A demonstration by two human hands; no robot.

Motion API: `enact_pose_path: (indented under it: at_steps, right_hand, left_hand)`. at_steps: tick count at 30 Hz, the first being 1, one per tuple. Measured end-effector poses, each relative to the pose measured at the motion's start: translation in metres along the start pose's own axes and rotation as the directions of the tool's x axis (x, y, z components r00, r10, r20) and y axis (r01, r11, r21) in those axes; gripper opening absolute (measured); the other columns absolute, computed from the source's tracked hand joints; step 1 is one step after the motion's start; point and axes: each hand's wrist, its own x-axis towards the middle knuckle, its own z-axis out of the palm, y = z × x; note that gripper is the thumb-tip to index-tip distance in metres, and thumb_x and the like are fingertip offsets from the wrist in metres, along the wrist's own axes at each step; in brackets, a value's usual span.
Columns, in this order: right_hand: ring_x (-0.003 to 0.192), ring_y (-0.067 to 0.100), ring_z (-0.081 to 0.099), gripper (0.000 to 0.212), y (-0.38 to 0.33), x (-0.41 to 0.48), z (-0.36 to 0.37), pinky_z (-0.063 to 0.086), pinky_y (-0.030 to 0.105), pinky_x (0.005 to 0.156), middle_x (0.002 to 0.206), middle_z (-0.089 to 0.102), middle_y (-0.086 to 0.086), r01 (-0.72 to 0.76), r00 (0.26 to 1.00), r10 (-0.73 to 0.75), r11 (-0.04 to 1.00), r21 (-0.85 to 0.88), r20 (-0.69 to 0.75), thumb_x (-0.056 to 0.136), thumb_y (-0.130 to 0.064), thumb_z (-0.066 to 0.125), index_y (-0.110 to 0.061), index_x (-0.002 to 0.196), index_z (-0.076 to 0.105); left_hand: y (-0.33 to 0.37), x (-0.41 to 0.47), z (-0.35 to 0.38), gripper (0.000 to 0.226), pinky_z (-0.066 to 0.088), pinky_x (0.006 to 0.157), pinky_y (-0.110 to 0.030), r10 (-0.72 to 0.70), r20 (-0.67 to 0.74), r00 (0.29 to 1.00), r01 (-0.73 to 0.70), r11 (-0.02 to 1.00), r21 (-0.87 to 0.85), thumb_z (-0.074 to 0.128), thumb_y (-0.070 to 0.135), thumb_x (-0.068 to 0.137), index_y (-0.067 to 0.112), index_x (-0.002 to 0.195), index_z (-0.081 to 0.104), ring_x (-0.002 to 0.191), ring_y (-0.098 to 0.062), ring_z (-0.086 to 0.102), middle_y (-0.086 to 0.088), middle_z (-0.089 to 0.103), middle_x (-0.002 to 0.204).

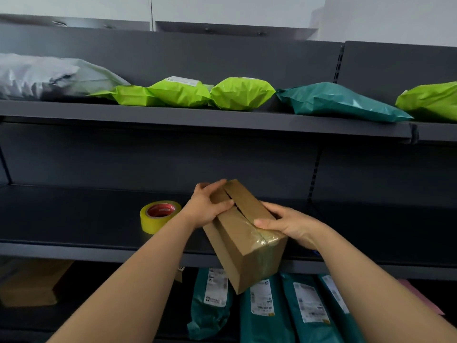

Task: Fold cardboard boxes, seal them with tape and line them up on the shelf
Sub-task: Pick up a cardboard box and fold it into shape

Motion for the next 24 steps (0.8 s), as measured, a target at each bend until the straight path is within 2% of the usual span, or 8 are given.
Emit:
enact_pose_path:
  at_steps: [4, 6, 8, 11, 14, 16, 19, 24]
  right_hand:
    - [0.087, 0.011, 0.066, 0.048, -0.008, 0.009, 0.001, 0.050, 0.013, 0.065, 0.104, 0.068, 0.003, 0.038, 0.966, -0.055, 0.997, -0.070, -0.254, 0.070, -0.029, 0.085, -0.023, 0.114, 0.065]
    - [0.082, 0.013, 0.064, 0.027, -0.011, 0.012, 0.001, 0.050, 0.017, 0.065, 0.094, 0.069, 0.002, 0.127, 0.886, -0.197, 0.974, -0.190, -0.420, 0.073, -0.022, 0.083, -0.015, 0.094, 0.068]
    - [0.085, 0.012, 0.063, 0.018, -0.016, 0.010, 0.005, 0.048, 0.022, 0.071, 0.090, 0.069, -0.003, 0.150, 0.842, -0.290, 0.936, -0.319, -0.455, 0.077, -0.027, 0.080, -0.015, 0.087, 0.071]
    - [0.103, 0.007, 0.055, 0.051, -0.021, 0.005, 0.013, 0.044, 0.020, 0.076, 0.111, 0.058, -0.012, 0.031, 0.906, -0.193, 0.918, -0.395, -0.376, 0.068, -0.057, 0.077, -0.023, 0.106, 0.070]
    - [0.130, 0.012, 0.038, 0.101, -0.021, 0.002, 0.015, 0.038, 0.032, 0.105, 0.140, 0.042, -0.013, -0.082, 0.945, -0.088, 0.869, -0.488, -0.315, 0.041, -0.077, 0.076, -0.031, 0.130, 0.058]
    - [0.139, 0.015, 0.029, 0.100, -0.022, 0.001, 0.014, 0.028, 0.035, 0.115, 0.150, 0.031, -0.011, -0.091, 0.952, -0.064, 0.874, -0.478, -0.299, 0.048, -0.069, 0.080, -0.031, 0.137, 0.052]
    - [0.143, 0.016, 0.023, 0.083, -0.022, 0.001, 0.006, 0.023, 0.028, 0.113, 0.156, 0.021, -0.007, -0.092, 0.965, -0.028, 0.895, -0.436, -0.260, 0.069, -0.044, 0.082, -0.026, 0.142, 0.046]
    - [0.145, 0.016, 0.017, 0.083, -0.017, 0.009, -0.010, 0.019, 0.028, 0.115, 0.159, 0.015, -0.006, -0.142, 0.969, 0.015, 0.849, -0.509, -0.246, 0.079, -0.032, 0.078, -0.023, 0.149, 0.035]
  left_hand:
    - [-0.008, 0.019, -0.004, 0.052, 0.030, 0.115, -0.041, -0.038, 0.018, 0.999, 0.037, 0.998, 0.049, 0.062, 0.051, 0.089, 0.048, 0.137, 0.046, 0.135, -0.033, 0.031, -0.006, 0.025, 0.143]
    - [-0.009, 0.026, -0.004, 0.051, 0.027, 0.115, -0.041, -0.069, 0.000, 0.998, 0.069, 0.989, 0.128, 0.055, 0.052, 0.092, 0.045, 0.141, 0.043, 0.136, -0.034, 0.028, -0.010, 0.028, 0.145]
    - [-0.008, 0.030, -0.002, 0.053, 0.028, 0.112, -0.039, -0.093, -0.042, 0.995, 0.099, 0.983, 0.156, 0.052, 0.052, 0.093, 0.041, 0.144, 0.041, 0.134, -0.036, 0.029, -0.013, 0.028, 0.144]
    - [-0.008, 0.032, 0.002, 0.057, 0.032, 0.107, -0.039, -0.113, -0.089, 0.990, 0.124, 0.983, 0.136, 0.054, 0.054, 0.091, 0.039, 0.145, 0.041, 0.132, -0.037, 0.031, -0.013, 0.027, 0.144]
    - [-0.007, 0.030, 0.005, 0.059, 0.034, 0.103, -0.039, -0.129, -0.126, 0.984, 0.145, 0.982, 0.119, 0.054, 0.055, 0.091, 0.037, 0.146, 0.040, 0.131, -0.037, 0.030, -0.012, 0.025, 0.146]
    - [-0.008, 0.028, 0.005, 0.059, 0.034, 0.101, -0.039, -0.130, -0.140, 0.982, 0.146, 0.983, 0.113, 0.052, 0.055, 0.092, 0.037, 0.146, 0.040, 0.130, -0.037, 0.031, -0.011, 0.025, 0.146]
    - [-0.013, 0.023, 0.004, 0.054, 0.033, 0.103, -0.040, -0.116, -0.140, 0.983, 0.125, 0.990, 0.059, 0.049, 0.052, 0.094, 0.037, 0.146, 0.041, 0.132, -0.038, 0.029, -0.009, 0.026, 0.147]
    - [-0.020, 0.022, 0.003, 0.048, 0.040, 0.107, -0.045, -0.094, -0.137, 0.986, 0.090, 0.995, -0.034, 0.050, 0.047, 0.094, 0.034, 0.141, 0.049, 0.132, -0.031, 0.041, -0.002, 0.041, 0.149]
